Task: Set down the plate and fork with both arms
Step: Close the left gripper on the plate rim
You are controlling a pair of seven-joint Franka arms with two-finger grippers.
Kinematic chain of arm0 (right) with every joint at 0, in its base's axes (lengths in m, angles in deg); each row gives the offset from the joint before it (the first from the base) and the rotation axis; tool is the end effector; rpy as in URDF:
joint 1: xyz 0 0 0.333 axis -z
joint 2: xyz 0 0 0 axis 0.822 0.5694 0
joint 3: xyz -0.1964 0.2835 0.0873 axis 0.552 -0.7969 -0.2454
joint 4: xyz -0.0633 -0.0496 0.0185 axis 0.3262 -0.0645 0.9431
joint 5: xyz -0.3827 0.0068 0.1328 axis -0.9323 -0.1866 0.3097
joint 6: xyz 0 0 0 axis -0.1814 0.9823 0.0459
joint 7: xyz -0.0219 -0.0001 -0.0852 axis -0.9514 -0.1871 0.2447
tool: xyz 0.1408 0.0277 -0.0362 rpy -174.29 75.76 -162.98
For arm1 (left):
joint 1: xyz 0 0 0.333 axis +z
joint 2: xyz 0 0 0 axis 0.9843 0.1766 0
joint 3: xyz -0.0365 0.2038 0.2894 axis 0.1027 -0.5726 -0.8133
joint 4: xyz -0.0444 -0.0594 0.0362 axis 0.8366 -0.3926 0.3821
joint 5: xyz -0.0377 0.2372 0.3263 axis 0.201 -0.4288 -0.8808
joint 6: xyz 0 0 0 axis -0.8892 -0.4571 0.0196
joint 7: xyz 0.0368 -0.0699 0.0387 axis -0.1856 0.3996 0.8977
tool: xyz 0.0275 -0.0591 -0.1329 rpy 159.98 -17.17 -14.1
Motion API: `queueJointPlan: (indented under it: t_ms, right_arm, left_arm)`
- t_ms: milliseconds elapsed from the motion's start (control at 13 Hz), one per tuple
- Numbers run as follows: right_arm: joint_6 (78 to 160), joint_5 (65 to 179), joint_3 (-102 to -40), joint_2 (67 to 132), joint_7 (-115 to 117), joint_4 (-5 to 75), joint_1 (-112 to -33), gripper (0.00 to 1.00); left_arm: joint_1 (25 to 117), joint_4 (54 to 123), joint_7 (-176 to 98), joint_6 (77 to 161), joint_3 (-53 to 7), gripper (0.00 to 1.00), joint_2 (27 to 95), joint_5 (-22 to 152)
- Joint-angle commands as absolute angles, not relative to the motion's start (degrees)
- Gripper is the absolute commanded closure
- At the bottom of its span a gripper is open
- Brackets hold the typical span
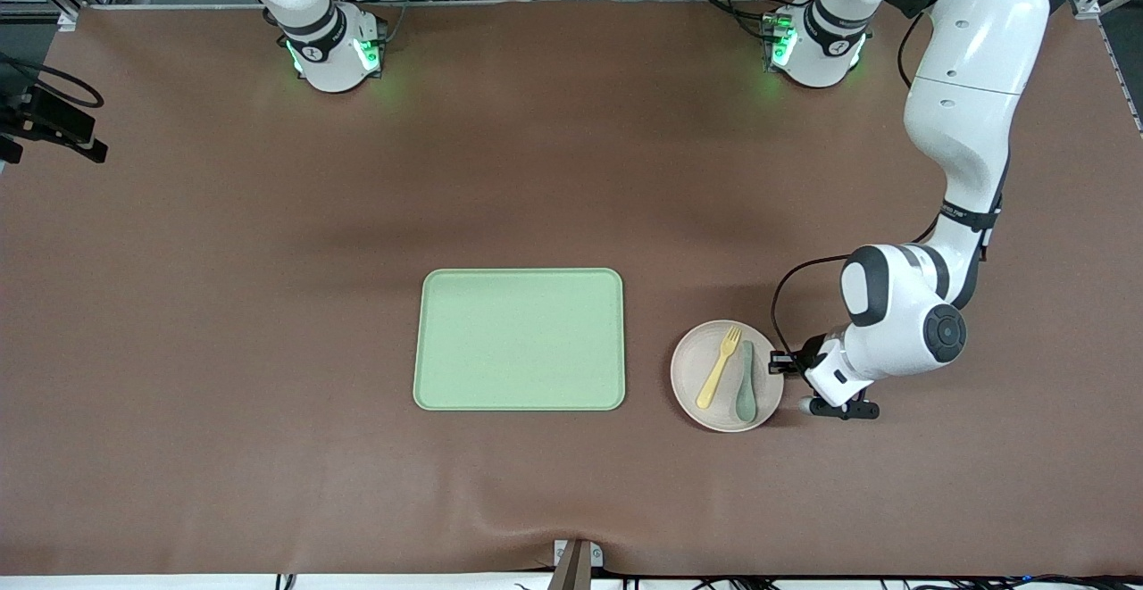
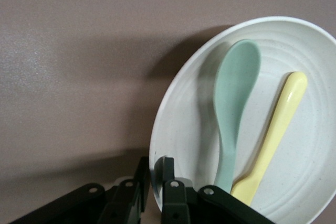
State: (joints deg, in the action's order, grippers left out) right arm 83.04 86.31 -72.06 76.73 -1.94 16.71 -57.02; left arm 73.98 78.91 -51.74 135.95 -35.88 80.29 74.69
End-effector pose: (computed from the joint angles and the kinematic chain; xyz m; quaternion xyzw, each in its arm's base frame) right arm 0.5497 -0.0243 0.6767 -0.9998 0.0040 0.0193 0.0075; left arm 0.7246 -0.1471 0.1652 0.9888 -0.0251 -0.0111 0.1468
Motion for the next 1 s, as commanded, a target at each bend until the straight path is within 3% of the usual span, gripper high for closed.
queueJointPlan:
  t_ms: [0,920]
  right_arm:
    - [83.1,86.2,-71.8,76.5,-2.2,16.9,-58.2,0.0]
    - [83.1,86.2,-71.8,76.5,-2.2,16.9,-58.2,0.0]
  left_arm:
    - [74.1,77.9,-53.4,136.3,-35.8,0.99,80.8,75.8]
    - [74.9,76.7,-50.6,134.1,-33.5,1.0,78.6,80.7]
